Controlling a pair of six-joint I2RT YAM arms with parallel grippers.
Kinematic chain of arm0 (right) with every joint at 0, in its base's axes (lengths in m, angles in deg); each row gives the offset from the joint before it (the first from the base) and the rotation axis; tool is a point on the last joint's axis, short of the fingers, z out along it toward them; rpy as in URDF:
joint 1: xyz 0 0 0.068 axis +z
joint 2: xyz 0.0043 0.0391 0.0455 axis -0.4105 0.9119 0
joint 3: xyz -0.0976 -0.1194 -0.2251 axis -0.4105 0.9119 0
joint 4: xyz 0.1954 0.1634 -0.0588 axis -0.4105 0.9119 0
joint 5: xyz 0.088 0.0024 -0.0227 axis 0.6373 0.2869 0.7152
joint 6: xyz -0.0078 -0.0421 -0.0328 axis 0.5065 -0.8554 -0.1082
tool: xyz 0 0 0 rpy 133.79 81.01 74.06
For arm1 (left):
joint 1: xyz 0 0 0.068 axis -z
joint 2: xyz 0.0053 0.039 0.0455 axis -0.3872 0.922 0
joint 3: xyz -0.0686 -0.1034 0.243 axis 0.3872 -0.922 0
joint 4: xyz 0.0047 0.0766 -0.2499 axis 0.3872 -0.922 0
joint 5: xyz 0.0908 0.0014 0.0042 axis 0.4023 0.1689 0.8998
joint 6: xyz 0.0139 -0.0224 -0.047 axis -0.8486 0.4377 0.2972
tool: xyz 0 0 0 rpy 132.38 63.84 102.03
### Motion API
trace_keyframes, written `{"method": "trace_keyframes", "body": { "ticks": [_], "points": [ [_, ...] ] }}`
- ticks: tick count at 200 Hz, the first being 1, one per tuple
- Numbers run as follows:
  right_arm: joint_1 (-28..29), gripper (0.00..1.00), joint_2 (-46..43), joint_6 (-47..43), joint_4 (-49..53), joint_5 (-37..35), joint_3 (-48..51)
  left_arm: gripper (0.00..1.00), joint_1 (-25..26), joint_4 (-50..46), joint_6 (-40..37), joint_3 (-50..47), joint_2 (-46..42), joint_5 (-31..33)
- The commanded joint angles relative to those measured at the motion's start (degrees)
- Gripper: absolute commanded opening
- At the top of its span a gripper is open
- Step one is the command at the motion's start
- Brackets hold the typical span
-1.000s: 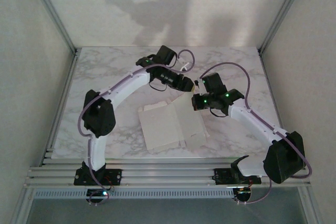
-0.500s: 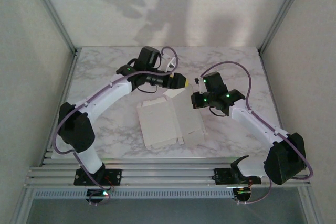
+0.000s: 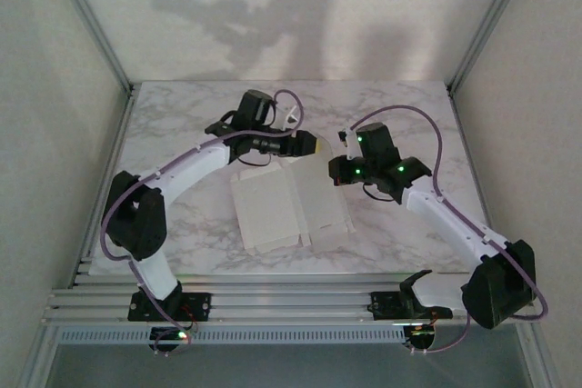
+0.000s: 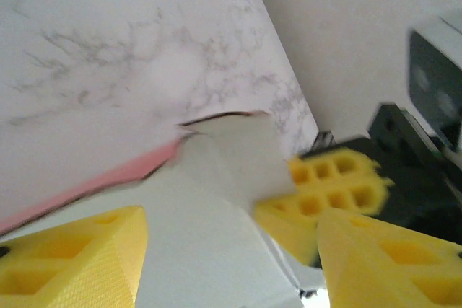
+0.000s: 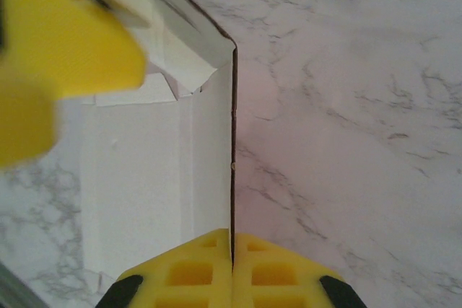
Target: Fold the paper box
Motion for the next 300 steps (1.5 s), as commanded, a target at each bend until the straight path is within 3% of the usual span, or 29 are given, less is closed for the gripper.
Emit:
{"method": "trace_keyframes", "body": {
  "ticks": [1,64,92,162,245,300],
  "points": [
    [-0.48,0.00,-1.28,1.87,-2.06,5.77,0.45,0.63,-1.60,6.71,1.52,-0.36,-0.55,-1.46],
    [-2.96,0.00,-2.67,5.82,-8.61,16.83,2.66,0.63,-3.47,17.50,6.64,-2.11,-1.64,-6.73],
    [-2.95,0.00,-2.29,5.11,-7.10,17.14,1.87,0.63,-3.50,21.53,9.47,-1.67,-0.92,-10.29],
    [-2.96,0.00,-1.59,3.97,-5.18,14.35,1.47,0.56,-3.21,2.97,-1.40,10.76,4.82,-15.26],
    [-2.92,0.00,-0.97,3.42,-4.15,13.17,0.93,0.53,-3.13,-3.47,-5.27,12.45,6.15,-16.91],
    [-2.91,0.00,-0.12,3.15,-3.92,13.17,0.76,0.44,-2.54,-8.93,-10.10,14.42,7.27,-19.79]
  ]
}}
